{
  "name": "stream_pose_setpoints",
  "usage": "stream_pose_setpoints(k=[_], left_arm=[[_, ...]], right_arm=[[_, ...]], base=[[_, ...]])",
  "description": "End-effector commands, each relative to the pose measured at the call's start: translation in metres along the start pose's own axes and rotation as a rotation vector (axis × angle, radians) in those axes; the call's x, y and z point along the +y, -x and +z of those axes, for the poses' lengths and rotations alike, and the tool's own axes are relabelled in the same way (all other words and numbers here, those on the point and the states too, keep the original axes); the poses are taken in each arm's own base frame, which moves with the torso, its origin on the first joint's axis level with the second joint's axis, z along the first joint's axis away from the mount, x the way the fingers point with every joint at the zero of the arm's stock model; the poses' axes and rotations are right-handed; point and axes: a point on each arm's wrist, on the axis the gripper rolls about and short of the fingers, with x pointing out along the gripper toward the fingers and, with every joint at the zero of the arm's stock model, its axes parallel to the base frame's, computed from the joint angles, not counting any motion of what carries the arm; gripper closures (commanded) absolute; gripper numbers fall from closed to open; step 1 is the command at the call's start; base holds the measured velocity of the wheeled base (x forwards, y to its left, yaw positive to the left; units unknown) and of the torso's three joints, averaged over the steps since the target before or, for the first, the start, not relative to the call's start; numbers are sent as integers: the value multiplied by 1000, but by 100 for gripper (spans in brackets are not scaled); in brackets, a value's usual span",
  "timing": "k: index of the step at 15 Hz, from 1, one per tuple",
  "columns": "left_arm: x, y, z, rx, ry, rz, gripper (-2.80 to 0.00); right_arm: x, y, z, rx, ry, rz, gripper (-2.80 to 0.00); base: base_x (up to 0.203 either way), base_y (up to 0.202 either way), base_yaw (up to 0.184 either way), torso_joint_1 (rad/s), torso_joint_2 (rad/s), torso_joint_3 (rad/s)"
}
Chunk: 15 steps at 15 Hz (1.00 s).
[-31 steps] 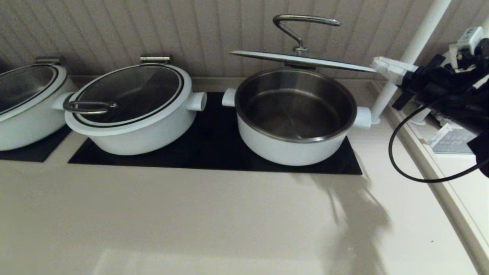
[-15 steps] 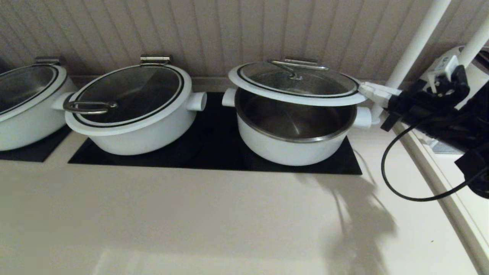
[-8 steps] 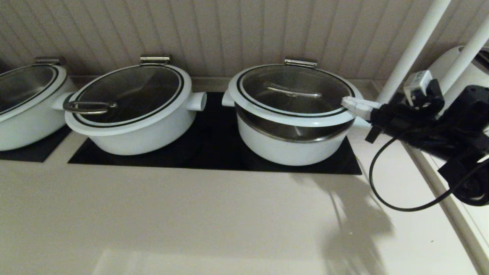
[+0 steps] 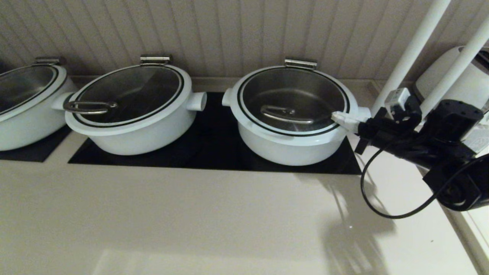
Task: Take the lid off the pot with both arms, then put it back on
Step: Close the pot lid
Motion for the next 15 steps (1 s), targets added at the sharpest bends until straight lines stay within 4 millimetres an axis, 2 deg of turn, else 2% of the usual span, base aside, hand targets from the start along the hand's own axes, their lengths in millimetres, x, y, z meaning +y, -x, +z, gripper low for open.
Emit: stream_pose_setpoints(k=[1, 5, 8, 11, 15], left_arm=[[0, 0, 0, -1, 0, 0, 0], [0, 0, 0, -1, 0, 1, 0], [0, 0, 0, -1, 0, 0, 0], [0, 0, 0, -1, 0, 1, 0], [0, 0, 0, -1, 2, -1, 0]], right_arm=[[1, -2, -9, 16, -13, 8, 0], [2, -1, -13, 27, -21, 9, 0], [1, 0, -8, 18, -14, 3, 0], [-1, 6, 13, -20, 17, -16, 0], [0, 28, 58, -79, 72, -58, 0]], base=[[0, 0, 0, 0, 0, 0], [0, 0, 0, 0, 0, 0], [0, 0, 0, 0, 0, 0], [0, 0, 0, 0, 0, 0], [0, 0, 0, 0, 0, 0]])
